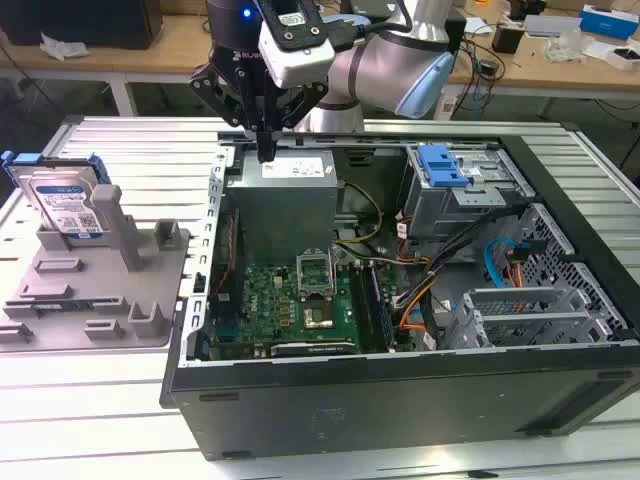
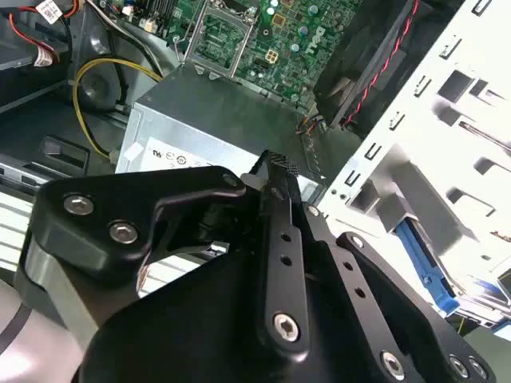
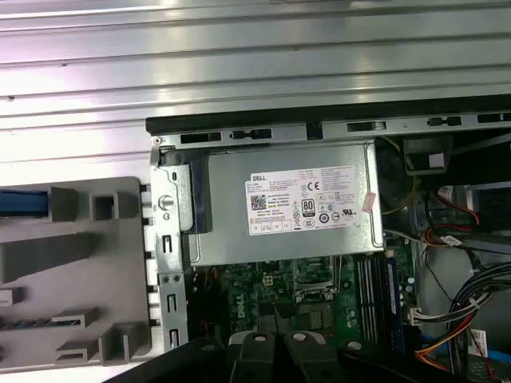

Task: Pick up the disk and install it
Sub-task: 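Reach for the disk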

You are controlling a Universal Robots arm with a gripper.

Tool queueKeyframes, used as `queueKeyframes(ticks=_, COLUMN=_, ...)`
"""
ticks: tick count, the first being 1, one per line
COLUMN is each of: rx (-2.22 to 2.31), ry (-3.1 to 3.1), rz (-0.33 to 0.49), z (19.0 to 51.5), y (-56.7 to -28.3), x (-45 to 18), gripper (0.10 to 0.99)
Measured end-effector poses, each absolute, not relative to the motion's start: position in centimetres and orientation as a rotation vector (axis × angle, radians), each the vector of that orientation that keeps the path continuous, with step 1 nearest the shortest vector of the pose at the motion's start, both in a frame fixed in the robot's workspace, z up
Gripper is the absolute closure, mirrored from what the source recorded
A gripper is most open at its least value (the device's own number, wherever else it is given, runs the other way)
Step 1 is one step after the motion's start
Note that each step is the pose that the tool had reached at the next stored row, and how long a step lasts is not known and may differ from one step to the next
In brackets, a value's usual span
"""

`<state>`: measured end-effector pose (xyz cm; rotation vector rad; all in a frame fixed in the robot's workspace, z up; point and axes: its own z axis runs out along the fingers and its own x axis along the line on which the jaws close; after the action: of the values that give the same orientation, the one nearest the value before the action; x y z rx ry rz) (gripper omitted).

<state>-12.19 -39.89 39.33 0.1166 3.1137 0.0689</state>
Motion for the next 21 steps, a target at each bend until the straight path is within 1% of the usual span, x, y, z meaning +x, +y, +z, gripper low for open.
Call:
queueKeyframes(ticks=11, rx=0.117, ry=3.114, rz=0.069, z=39.3, y=-39.8, x=-12.5, gripper=0.98)
queueKeyframes(ticks=21, rx=0.117, ry=3.115, rz=0.069, z=39.2, y=-36.7, x=-18.9, gripper=0.98)
